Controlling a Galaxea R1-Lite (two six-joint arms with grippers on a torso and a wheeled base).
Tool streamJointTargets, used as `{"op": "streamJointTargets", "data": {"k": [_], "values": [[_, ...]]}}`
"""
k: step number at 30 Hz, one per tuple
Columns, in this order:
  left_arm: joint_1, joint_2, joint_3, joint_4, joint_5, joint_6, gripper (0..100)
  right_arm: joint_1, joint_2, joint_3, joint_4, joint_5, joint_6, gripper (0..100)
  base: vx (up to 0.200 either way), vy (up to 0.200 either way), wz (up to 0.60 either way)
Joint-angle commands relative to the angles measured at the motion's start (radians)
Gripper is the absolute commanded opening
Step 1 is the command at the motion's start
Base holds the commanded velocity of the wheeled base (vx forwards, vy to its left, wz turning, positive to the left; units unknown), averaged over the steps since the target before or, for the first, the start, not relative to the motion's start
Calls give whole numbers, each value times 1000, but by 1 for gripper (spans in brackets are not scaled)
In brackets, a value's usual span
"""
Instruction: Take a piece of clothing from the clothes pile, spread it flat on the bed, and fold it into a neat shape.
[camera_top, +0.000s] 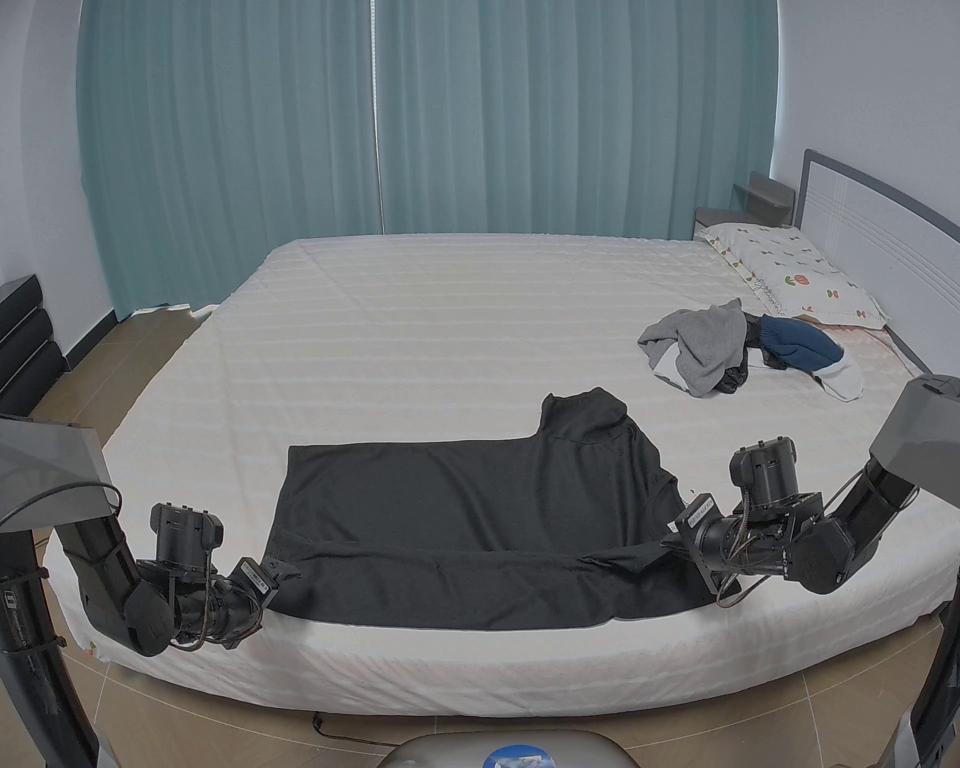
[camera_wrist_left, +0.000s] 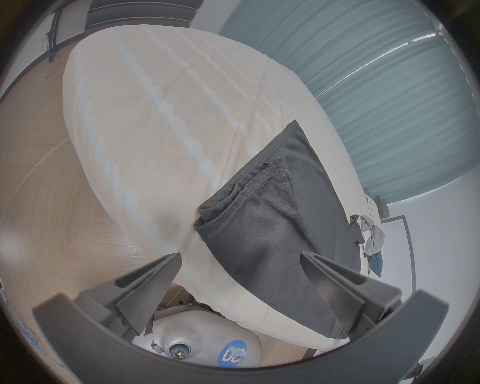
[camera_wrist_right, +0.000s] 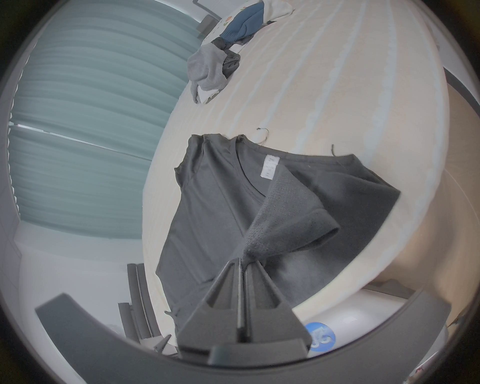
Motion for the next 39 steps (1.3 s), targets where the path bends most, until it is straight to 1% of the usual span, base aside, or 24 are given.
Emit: {"op": "streamJointTargets", "data": {"k": [1,5,6,13,15,19,21,22,24,26,32,36,37,39], "values": [[1,1,0,0,0,0,100,24,-20,50,-4,-1,-14,0,0,0,0],[-1,1,0,0,0,-2,100,31,5,71,-4,-4,-17,0,0,0,0],[1,1,0,0,0,-2,100,33,5,81,-4,-7,-21,100,0,0,0],[-1,1,0,0,0,0,100,39,-12,157,-6,-47,-86,100,0,0,0],[1,2,0,0,0,0,100,36,-18,157,-6,-47,-87,100,0,0,0],[1,1,0,0,0,-2,100,4,-61,151,-6,-50,-94,100,0,0,0],[-1,1,0,0,0,0,100,-21,-87,153,-6,-48,-121,100,0,0,0],[-1,1,0,0,0,0,100,-21,-87,153,-6,-48,-121,100,0,0,0],[1,2,0,0,0,0,100,-47,-87,157,-6,-47,-196,100,0,0,0],[1,2,0,0,0,0,100,-58,-81,159,-6,-45,-222,100,0,0,0],[-1,2,0,0,0,0,100,-75,-41,140,-7,-22,-249,100,0,0,0],[1,2,-1,0,0,0,100,-82,-3,134,-39,-12,-268,100,0,0,0],[1,2,-1,0,0,0,100,-84,25,136,-87,-5,-282,100,0,0,0],[1,1,-1,0,0,0,100,-82,45,140,-133,-4,-284,100,0,0,0]]}}
